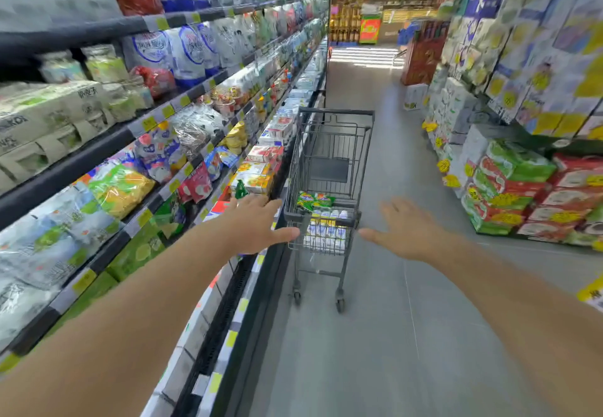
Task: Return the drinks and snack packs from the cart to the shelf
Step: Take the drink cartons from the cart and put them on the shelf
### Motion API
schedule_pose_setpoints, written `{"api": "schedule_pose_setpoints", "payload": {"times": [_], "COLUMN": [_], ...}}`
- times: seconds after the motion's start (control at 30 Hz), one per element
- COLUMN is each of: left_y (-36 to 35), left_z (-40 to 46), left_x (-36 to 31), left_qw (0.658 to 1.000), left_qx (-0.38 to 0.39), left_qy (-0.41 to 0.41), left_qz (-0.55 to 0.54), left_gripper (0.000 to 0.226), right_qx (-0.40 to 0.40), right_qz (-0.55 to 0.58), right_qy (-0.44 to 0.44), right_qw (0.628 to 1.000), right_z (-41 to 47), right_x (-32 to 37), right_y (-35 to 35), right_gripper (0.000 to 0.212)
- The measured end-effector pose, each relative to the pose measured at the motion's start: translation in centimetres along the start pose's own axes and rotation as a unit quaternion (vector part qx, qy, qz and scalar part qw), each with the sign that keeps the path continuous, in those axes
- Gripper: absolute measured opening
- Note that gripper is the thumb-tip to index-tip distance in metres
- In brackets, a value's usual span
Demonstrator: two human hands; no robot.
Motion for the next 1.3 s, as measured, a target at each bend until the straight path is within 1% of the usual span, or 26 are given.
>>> {"api": "schedule_pose_setpoints", "payload": {"times": [0.2,0.33,0.5,0.67,0.8,0.93,1.03,1.1,1.2,1.23,1.3], "left_y": [-0.1,-1.9,-5.2,-7.9,-9.5,-12.7,-16.3,-18.9,-23.4,-25.2,-29.2], "left_z": [12.3,19.3,28.0,35.9,41.7,46.7,50.4,52.6,55.4,56.3,58.0], "left_x": [1.9,1.4,0.3,-0.3,0.7,2.2,3.9,4.7,5.1,5.2,5.4], "left_qw": [0.999,0.997,0.996,0.996,0.996,0.995,0.994,0.99,0.978,0.974,0.967], "left_qx": [0.001,0.018,0.034,0.053,0.055,0.068,0.096,0.122,0.172,0.187,0.205], "left_qy": [-0.047,-0.069,-0.076,-0.058,-0.037,-0.039,-0.029,-0.024,-0.014,-0.011,-0.003], "left_qz": [-0.014,-0.015,-0.027,-0.048,-0.062,-0.055,-0.053,-0.073,-0.116,-0.129,-0.151], "left_gripper": [0.095,0.095,0.096,0.094,0.092,0.095,0.097,0.096,0.086,0.083,0.069], "right_qx": [0.0,0.018,0.046,0.083,0.12,0.14,0.158,0.174,0.195,0.2,0.215], "right_qz": [0.007,0.011,0.011,0.016,0.011,0.02,0.029,0.049,0.099,0.109,0.119], "right_qy": [-0.03,-0.047,-0.056,-0.042,-0.003,0.015,0.01,-0.011,-0.071,-0.091,-0.125], "right_qw": [1.0,0.999,0.997,0.996,0.993,0.99,0.987,0.983,0.973,0.969,0.961], "right_z": [9.1,14.3,22.2,30.8,37.3,42.5,45.9,47.9,50.2,50.8,51.9], "right_x": [0.7,-1.1,-4.4,-7.1,-7.0,-6.8,-6.9,-7.0,-7.4,-7.7,-8.1], "right_y": [-0.4,-2.1,-6.4,-10.3,-12.8,-16.5,-19.7,-21.9,-25.9,-27.5,-31.0], "right_gripper": [0.083,0.086,0.093,0.088,0.089,0.09,0.092,0.092,0.081,0.074,0.057]}}
Point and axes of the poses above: each hand's wrist, its own z-axis towards the middle knuckle, its own y-axis out of the back of the hand, x = y × z, the point moved 10 cm from there along z, towards the middle knuckle, and after that the axes turned 15 degrees about -x, right-handed, at the moved point
